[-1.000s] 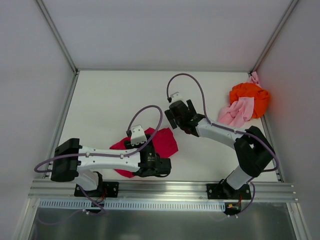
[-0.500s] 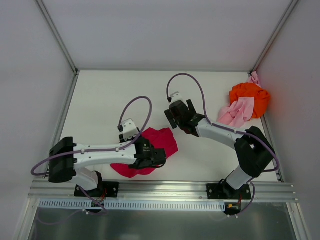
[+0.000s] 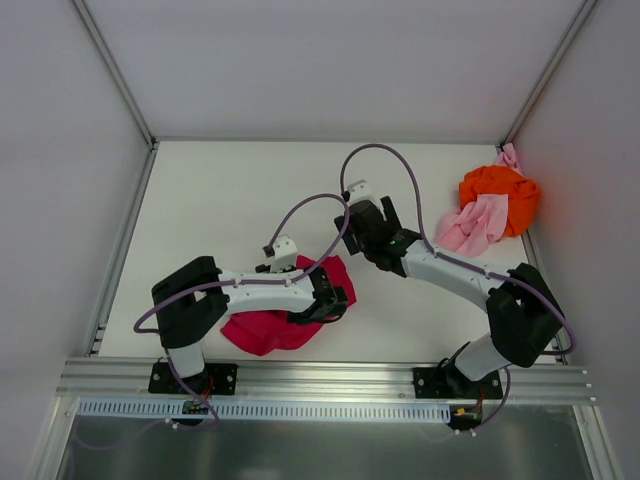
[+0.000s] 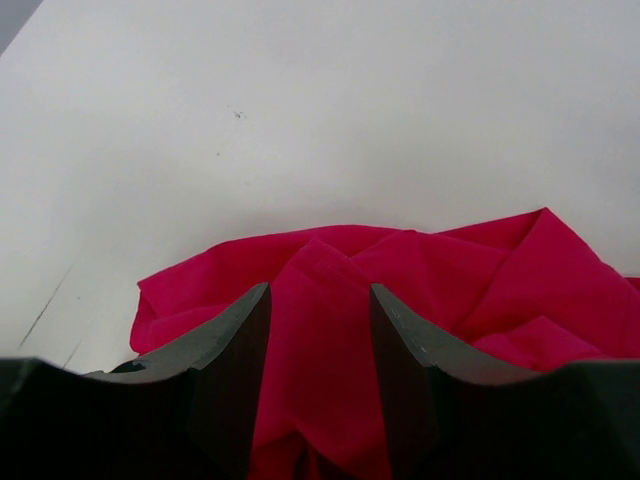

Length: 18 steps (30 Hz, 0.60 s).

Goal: Fold and stack the t-shirts
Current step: Flatten out the tshirt

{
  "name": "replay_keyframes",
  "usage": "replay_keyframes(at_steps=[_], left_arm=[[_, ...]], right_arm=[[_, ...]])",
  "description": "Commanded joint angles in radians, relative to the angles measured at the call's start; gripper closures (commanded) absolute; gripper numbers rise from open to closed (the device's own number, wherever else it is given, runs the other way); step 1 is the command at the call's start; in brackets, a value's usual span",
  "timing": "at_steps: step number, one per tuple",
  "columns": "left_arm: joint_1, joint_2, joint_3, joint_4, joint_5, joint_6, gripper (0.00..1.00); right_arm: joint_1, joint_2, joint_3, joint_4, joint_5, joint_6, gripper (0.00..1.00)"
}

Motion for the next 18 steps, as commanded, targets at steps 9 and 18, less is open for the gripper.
replay_keyframes(at_steps=[9,18], left_arm=[[0.056,0.020,-0.119,0.321,0.065,0.230,0.14],[0.085,-0.022,-0.142,0.318,0.046,0.202,1.00]], right_arm=[[-0.003,-0.076,0.059,-0.117,0.108,0.047,0.10],[-0.014,-0.090,0.045,-0.110,0.107,0.047,0.10]])
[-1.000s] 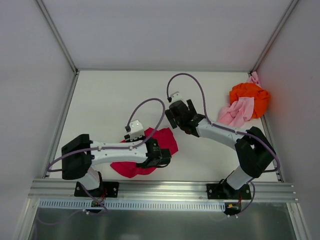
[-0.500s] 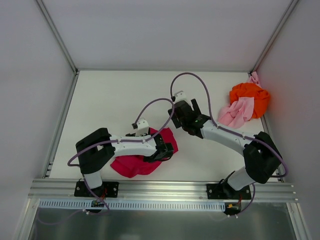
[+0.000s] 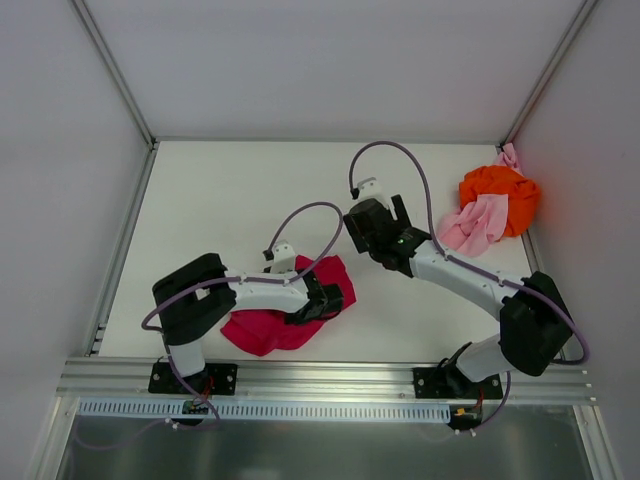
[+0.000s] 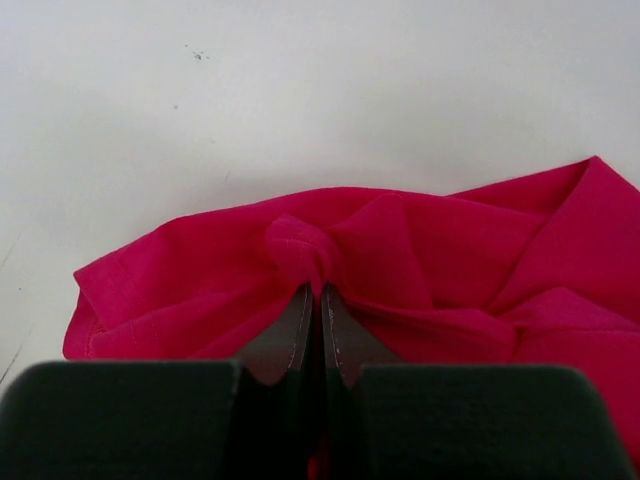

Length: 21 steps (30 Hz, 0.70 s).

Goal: Fold and stack the t-shirts
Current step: Flatten out the tshirt

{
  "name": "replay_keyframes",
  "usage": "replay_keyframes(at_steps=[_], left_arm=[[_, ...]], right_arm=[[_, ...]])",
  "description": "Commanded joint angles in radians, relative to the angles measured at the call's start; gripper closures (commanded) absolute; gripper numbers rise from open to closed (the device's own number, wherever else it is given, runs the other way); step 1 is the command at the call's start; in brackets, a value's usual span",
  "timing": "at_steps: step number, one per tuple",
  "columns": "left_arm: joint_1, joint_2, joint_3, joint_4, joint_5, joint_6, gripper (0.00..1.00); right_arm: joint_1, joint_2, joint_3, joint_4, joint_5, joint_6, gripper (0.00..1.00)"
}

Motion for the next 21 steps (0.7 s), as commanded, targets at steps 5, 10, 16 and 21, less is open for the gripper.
replay_keyframes(at_steps=[5,10,16,21], left_arm=[[0.042,-0.101,0.041,-0.212,-0.100,-0.221,1.00],[0.031,-0.178,0.201,-0.538,-0.189,-0.388,1.00],[0.029,-0.281,0.291,-0.540,-0.238,-0.278,1.00],[0.055,-0.286,0.346,-0.540,-0.266,-0.221,1.00]], right_arm=[[-0.025,-0.017,0.027,0.006,-0.085,0.046,0.10],[-0.030,0.009,0.036,0.000,-0.106,0.051,0.10],[-0.041,0.019,0.038,0.005,-0.143,0.058,0.10],[-0.079,0.039,0.039,0.002,-0.290,0.104,0.10]])
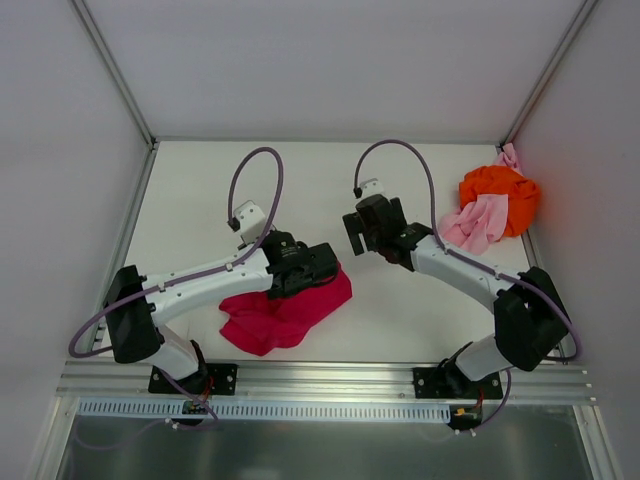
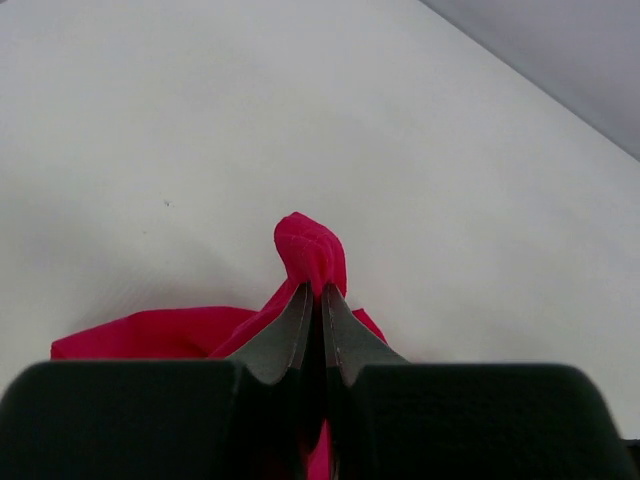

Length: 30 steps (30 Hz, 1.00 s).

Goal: Fold and stack the t-shirts
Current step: Flatten out the tshirt

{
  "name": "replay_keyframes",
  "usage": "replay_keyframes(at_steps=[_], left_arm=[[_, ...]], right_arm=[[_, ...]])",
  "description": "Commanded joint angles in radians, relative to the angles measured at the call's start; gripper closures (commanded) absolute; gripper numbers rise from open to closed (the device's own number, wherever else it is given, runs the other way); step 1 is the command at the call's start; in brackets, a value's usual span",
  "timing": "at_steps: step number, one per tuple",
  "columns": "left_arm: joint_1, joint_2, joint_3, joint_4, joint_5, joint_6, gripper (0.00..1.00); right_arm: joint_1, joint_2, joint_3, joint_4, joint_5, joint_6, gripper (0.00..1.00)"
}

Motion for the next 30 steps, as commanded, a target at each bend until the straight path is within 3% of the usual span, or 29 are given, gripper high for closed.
replay_keyframes(at_steps=[1,4,11,18,23,30], left_arm=[[0.026,-0.011,0.051,-0.196,-0.099,0.021,1.00],[0.040,-0.024,0.057,-0.196,-0.130,0.018,1.00],[0.056,-0.064,0.114,-0.190,-0.190,0.067,1.00],[0.057,-0.051,0.114,-0.194,-0.202,0.070,1.00],[0.057,-0.037,0.114,-0.194,-0.204,0.067,1.00],[0.057,-0.045,0.109,-0.196,-0.207,0.072,1.00]], right_arm=[[-0.027,0.017,0.042,0.008,-0.130,0.062,0.09],[-0.029,0.011,0.029,0.043,-0.273,0.046,0.03],[-0.044,-0.018,-0.042,0.183,-0.621,0.093,0.05],[-0.049,0.114,0.015,0.160,-0.689,0.110,0.06],[-0.047,0.206,0.022,0.257,-0.816,0.142,0.06],[-0.038,0.332,0.183,0.260,-0.943,0.185,0.09]])
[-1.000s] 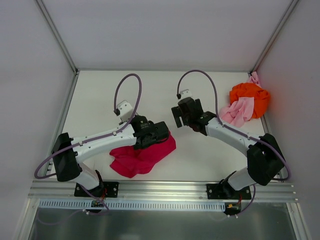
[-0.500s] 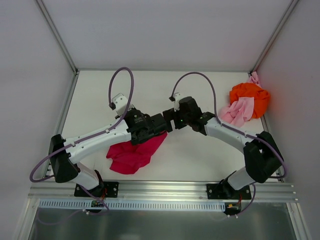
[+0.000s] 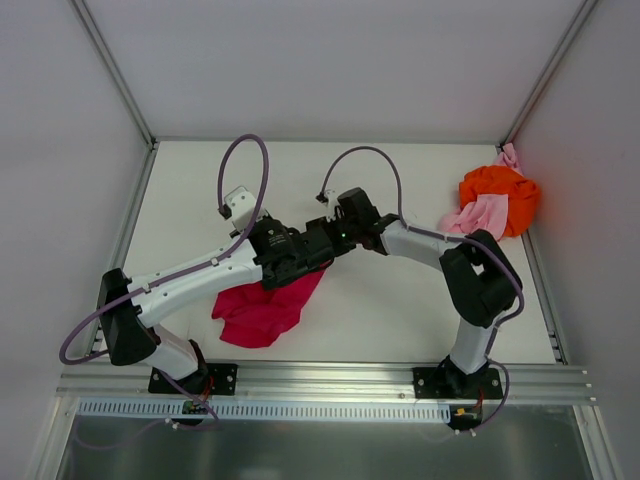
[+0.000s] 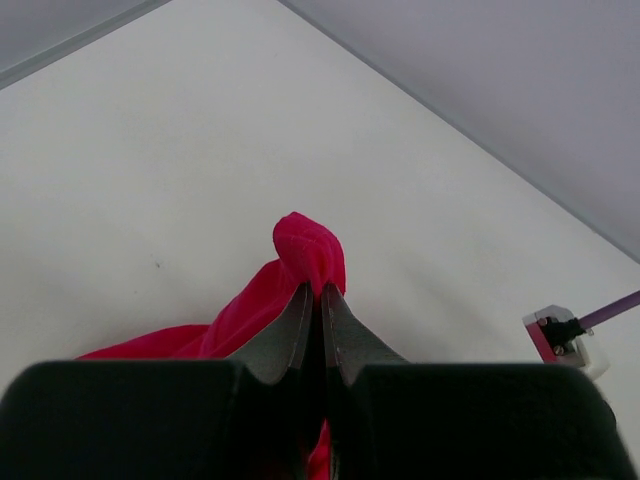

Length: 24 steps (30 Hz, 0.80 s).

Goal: Fold and stack the t-shirts
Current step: Flatten out the tshirt

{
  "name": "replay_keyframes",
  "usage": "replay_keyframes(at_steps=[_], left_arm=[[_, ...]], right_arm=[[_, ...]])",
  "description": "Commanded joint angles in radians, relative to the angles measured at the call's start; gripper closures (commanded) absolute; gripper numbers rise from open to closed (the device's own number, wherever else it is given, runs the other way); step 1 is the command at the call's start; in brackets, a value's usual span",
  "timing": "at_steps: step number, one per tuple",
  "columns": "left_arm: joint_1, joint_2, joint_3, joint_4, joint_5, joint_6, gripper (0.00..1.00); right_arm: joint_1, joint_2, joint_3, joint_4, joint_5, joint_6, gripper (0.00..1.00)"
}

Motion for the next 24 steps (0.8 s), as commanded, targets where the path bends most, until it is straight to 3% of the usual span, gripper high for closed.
replay_keyframes(at_steps=[1,5,10,13,15,17,18,20,21,24], left_arm=[[0.012,-0.017,0.006,-0.181,-0.089,-0.005,1.00],[0.012,-0.031,-0.011,-0.181,-0.091,-0.010,1.00],[0.012,-0.052,-0.025,-0.181,-0.091,-0.013,1.00],[0.012,-0.067,-0.030,-0.179,-0.091,-0.007,1.00],[0.012,-0.072,-0.040,-0.179,-0.092,-0.010,1.00],[0.012,-0.078,-0.048,-0.181,-0.089,-0.013,1.00],[0.012,-0.078,-0.049,-0.181,-0.091,-0.013,1.00],[0.012,-0.084,-0.054,-0.181,-0.091,-0.014,1.00],[0.012,-0.084,-0.056,-0.181,-0.091,-0.014,1.00],[0.012,-0.086,-0.063,-0.181,-0.094,-0.017,1.00]], right_arm=[[0.011,0.012,0.087,0.066,-0.105,0.044,0.09],[0.018,0.024,0.113,0.078,-0.134,0.061,0.09],[0.022,0.133,0.174,0.051,-0.174,0.087,0.20],[0.022,0.173,0.207,0.035,-0.189,0.092,0.41],[0.022,0.176,0.219,-0.001,-0.187,0.090,0.43],[0.018,0.176,0.246,-0.058,-0.160,0.069,0.60],[0.012,0.175,0.253,-0.069,-0.151,0.063,0.79],[-0.002,0.162,0.266,-0.115,-0.108,0.052,0.98],[-0.004,0.152,0.270,-0.133,-0.074,0.041,0.99],[0.005,0.094,0.288,-0.262,0.270,-0.055,0.99]])
